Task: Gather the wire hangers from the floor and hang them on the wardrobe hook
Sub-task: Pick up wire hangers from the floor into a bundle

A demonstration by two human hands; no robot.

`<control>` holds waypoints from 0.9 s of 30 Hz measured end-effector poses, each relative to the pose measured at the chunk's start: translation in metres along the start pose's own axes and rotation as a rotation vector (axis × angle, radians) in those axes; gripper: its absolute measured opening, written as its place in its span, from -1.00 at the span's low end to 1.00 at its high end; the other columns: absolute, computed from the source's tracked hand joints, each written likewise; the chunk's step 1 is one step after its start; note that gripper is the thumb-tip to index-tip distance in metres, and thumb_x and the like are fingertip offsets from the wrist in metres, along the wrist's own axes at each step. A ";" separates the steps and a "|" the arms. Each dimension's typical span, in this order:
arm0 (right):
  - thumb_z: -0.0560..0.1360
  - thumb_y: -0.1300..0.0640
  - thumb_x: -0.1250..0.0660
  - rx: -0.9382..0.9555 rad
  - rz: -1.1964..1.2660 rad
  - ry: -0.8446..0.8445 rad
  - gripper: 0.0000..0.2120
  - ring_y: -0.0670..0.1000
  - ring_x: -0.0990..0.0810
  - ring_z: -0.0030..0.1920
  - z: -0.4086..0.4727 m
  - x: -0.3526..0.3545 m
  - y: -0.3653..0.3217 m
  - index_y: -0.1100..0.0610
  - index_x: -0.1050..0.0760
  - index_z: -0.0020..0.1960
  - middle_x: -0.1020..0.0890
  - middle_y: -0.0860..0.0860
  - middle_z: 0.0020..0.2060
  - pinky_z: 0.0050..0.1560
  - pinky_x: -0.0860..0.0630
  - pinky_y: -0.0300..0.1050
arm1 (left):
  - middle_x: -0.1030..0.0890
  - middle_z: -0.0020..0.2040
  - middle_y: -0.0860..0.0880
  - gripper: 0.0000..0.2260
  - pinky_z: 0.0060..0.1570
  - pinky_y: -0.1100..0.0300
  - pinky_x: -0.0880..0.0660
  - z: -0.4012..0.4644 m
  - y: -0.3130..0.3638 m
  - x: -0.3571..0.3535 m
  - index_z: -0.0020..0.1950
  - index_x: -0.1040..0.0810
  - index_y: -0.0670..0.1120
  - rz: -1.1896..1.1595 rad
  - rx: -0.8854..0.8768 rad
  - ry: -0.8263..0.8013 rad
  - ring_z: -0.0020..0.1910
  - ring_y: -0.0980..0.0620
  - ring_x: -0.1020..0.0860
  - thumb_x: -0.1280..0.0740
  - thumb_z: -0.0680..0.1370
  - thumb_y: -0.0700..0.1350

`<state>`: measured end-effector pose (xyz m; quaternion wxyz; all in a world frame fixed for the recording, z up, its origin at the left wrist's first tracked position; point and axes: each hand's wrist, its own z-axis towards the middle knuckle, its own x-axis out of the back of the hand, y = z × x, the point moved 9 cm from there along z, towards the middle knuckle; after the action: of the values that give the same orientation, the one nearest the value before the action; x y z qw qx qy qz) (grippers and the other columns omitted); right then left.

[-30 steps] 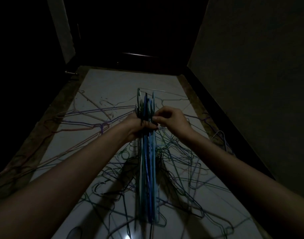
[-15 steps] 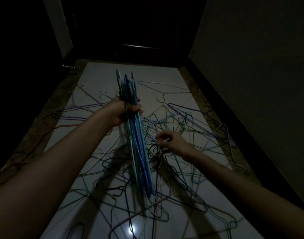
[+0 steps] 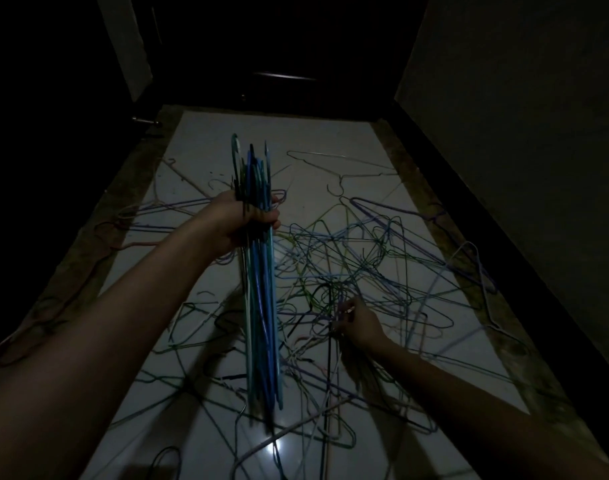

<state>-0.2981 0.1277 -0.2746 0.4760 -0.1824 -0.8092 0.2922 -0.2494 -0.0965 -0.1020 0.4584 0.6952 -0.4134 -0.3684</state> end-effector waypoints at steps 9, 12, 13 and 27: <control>0.52 0.25 -0.31 0.059 -0.007 0.056 -0.94 0.06 -0.54 -0.17 -0.004 0.021 -0.005 0.17 -0.44 -0.03 -0.55 0.08 -0.22 -0.24 -0.47 -0.09 | -0.57 -0.22 -0.07 -0.81 -0.36 0.32 -0.57 -0.001 0.013 0.013 -0.08 -0.51 -0.10 0.060 -0.024 0.038 -0.40 0.15 -0.61 -0.29 0.50 -0.39; 0.51 0.33 -0.28 0.024 -0.044 0.055 -0.91 0.03 -0.54 -0.15 -0.009 0.033 0.006 0.24 -0.52 0.00 -0.57 0.13 -0.20 -0.18 -0.46 -0.13 | -0.57 -0.22 -0.06 -0.80 -0.39 0.34 -0.56 -0.005 0.023 0.014 -0.10 -0.50 -0.09 0.054 -0.047 0.061 -0.41 0.15 -0.61 -0.28 0.50 -0.40; 0.51 0.35 -0.25 0.025 -0.055 0.050 -0.88 0.03 -0.54 -0.13 -0.011 0.036 0.009 0.24 -0.53 -0.01 -0.57 0.12 -0.19 -0.14 -0.45 -0.14 | -0.56 -0.22 -0.06 -0.80 -0.39 0.34 -0.56 -0.006 0.025 0.014 -0.10 -0.50 -0.09 0.057 -0.052 0.061 -0.38 0.13 -0.62 -0.28 0.51 -0.40; 0.49 0.42 -0.25 0.076 -0.013 0.098 -0.84 0.13 -0.57 0.04 -0.024 0.081 -0.008 0.33 -0.58 0.00 -0.62 0.22 -0.02 0.14 -0.49 0.05 | -0.54 -0.20 -0.08 -0.80 -0.47 0.37 -0.50 -0.017 0.043 -0.006 -0.10 -0.49 -0.12 0.019 -0.074 -0.015 -0.47 0.17 -0.61 -0.25 0.51 -0.42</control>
<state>-0.3161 0.1756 -0.2067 0.5237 -0.1729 -0.7742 0.3104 -0.2465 -0.0960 -0.0558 0.4842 0.6711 -0.4095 -0.3841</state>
